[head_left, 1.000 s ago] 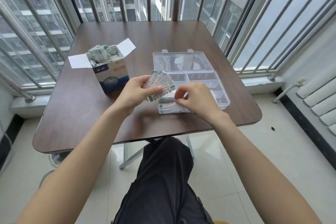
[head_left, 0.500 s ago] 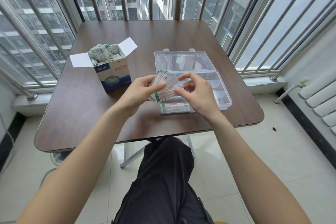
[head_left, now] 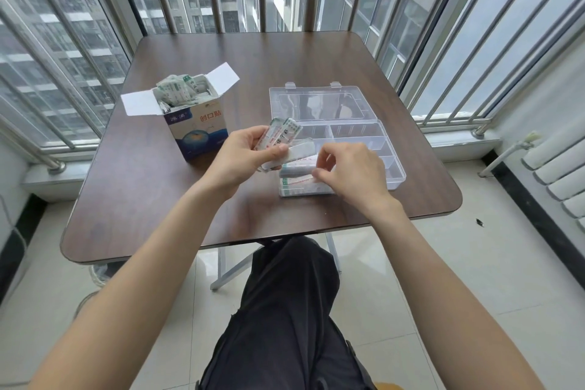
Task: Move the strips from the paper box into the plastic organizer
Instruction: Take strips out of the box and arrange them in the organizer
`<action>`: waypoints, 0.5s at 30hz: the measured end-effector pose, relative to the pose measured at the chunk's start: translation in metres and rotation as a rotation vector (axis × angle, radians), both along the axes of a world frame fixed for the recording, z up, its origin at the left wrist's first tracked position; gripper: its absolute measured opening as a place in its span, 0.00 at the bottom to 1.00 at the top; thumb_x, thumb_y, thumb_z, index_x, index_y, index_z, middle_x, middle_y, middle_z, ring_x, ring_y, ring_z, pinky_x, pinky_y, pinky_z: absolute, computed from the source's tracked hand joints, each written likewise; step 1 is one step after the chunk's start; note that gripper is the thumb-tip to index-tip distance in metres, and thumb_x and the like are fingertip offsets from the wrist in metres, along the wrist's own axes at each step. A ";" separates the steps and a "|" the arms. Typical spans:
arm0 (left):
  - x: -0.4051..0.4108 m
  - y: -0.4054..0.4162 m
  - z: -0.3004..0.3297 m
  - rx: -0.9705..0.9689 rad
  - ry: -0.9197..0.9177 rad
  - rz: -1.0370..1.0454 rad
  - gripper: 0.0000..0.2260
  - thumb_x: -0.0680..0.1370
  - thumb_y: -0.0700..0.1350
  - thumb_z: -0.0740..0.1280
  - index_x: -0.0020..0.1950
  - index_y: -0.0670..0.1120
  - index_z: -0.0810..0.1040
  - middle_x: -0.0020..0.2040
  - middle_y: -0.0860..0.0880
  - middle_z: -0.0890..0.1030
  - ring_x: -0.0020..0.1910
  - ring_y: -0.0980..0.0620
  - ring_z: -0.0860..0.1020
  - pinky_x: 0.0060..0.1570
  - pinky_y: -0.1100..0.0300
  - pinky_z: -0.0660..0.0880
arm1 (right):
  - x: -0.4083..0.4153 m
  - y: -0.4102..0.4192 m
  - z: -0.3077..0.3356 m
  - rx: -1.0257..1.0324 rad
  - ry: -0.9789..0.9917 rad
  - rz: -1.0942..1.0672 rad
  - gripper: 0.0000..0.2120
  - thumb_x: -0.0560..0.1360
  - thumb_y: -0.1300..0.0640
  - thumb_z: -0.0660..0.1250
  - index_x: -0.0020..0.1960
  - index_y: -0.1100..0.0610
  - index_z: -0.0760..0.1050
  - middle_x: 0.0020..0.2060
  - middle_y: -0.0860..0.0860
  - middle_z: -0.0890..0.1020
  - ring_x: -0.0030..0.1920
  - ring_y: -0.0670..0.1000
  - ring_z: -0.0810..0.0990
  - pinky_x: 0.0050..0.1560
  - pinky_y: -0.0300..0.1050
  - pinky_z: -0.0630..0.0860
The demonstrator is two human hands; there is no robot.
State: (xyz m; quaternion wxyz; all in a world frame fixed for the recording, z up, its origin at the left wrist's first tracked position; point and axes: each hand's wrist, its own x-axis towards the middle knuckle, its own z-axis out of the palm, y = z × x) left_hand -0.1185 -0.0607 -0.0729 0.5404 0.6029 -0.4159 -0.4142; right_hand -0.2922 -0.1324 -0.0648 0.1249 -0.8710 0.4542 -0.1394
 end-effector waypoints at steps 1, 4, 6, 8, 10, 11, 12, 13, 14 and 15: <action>0.000 0.000 0.000 -0.001 -0.001 -0.002 0.09 0.72 0.40 0.71 0.51 0.48 0.80 0.46 0.50 0.84 0.42 0.56 0.80 0.45 0.62 0.76 | 0.000 0.000 0.000 0.001 0.016 0.011 0.07 0.73 0.47 0.68 0.43 0.50 0.78 0.43 0.47 0.83 0.48 0.52 0.79 0.40 0.42 0.67; -0.002 -0.001 0.001 -0.005 0.011 0.002 0.10 0.71 0.41 0.72 0.51 0.47 0.80 0.45 0.50 0.84 0.42 0.57 0.80 0.45 0.63 0.76 | -0.003 0.001 -0.001 -0.023 -0.038 -0.008 0.09 0.75 0.47 0.65 0.44 0.51 0.80 0.42 0.47 0.84 0.46 0.52 0.79 0.41 0.44 0.69; -0.003 -0.003 0.001 -0.007 0.019 -0.002 0.10 0.71 0.40 0.72 0.52 0.46 0.79 0.46 0.49 0.83 0.43 0.55 0.79 0.46 0.61 0.76 | -0.004 0.000 -0.001 0.031 -0.209 -0.041 0.10 0.76 0.50 0.64 0.42 0.54 0.79 0.38 0.48 0.83 0.41 0.52 0.80 0.42 0.46 0.73; -0.005 -0.004 0.001 0.011 0.003 -0.006 0.10 0.71 0.39 0.72 0.52 0.46 0.79 0.47 0.47 0.83 0.44 0.53 0.79 0.49 0.58 0.76 | -0.005 -0.001 0.001 0.159 -0.405 -0.057 0.12 0.77 0.52 0.62 0.40 0.56 0.78 0.35 0.47 0.83 0.33 0.49 0.79 0.43 0.48 0.76; -0.008 -0.005 0.001 0.031 -0.025 -0.014 0.10 0.72 0.39 0.72 0.52 0.46 0.79 0.48 0.46 0.83 0.45 0.53 0.79 0.51 0.56 0.75 | -0.005 0.000 0.004 0.275 -0.506 -0.067 0.15 0.79 0.52 0.60 0.40 0.58 0.77 0.33 0.49 0.83 0.25 0.44 0.76 0.37 0.45 0.75; -0.009 -0.006 0.001 0.035 -0.031 -0.018 0.10 0.72 0.39 0.72 0.52 0.46 0.79 0.48 0.46 0.83 0.45 0.53 0.79 0.51 0.57 0.75 | -0.004 0.001 0.005 0.326 -0.541 -0.070 0.16 0.80 0.51 0.60 0.40 0.60 0.77 0.32 0.52 0.82 0.23 0.43 0.74 0.34 0.43 0.73; -0.009 -0.006 0.001 0.037 -0.032 -0.022 0.10 0.72 0.39 0.72 0.52 0.46 0.79 0.48 0.46 0.83 0.45 0.53 0.79 0.50 0.58 0.75 | -0.004 0.001 0.006 0.374 -0.569 -0.066 0.16 0.79 0.50 0.61 0.41 0.61 0.78 0.31 0.53 0.81 0.21 0.43 0.73 0.32 0.41 0.71; -0.009 -0.006 0.002 0.037 -0.032 -0.028 0.10 0.72 0.38 0.72 0.52 0.45 0.79 0.48 0.46 0.83 0.45 0.53 0.79 0.49 0.59 0.75 | -0.005 0.001 0.005 0.420 -0.590 -0.054 0.14 0.78 0.51 0.64 0.41 0.60 0.78 0.29 0.53 0.81 0.21 0.42 0.73 0.31 0.39 0.70; -0.010 -0.006 0.002 0.039 -0.032 -0.037 0.10 0.72 0.39 0.72 0.53 0.45 0.79 0.48 0.45 0.83 0.44 0.53 0.79 0.49 0.60 0.75 | -0.004 0.000 0.004 0.464 -0.611 -0.037 0.09 0.76 0.53 0.67 0.41 0.58 0.78 0.29 0.52 0.80 0.21 0.42 0.73 0.29 0.38 0.69; -0.010 -0.006 0.003 0.043 -0.037 -0.046 0.10 0.73 0.39 0.71 0.53 0.44 0.79 0.48 0.45 0.83 0.44 0.53 0.79 0.48 0.60 0.75 | -0.004 -0.001 0.002 0.497 -0.629 -0.024 0.05 0.74 0.56 0.69 0.42 0.57 0.77 0.30 0.51 0.81 0.22 0.43 0.73 0.27 0.37 0.69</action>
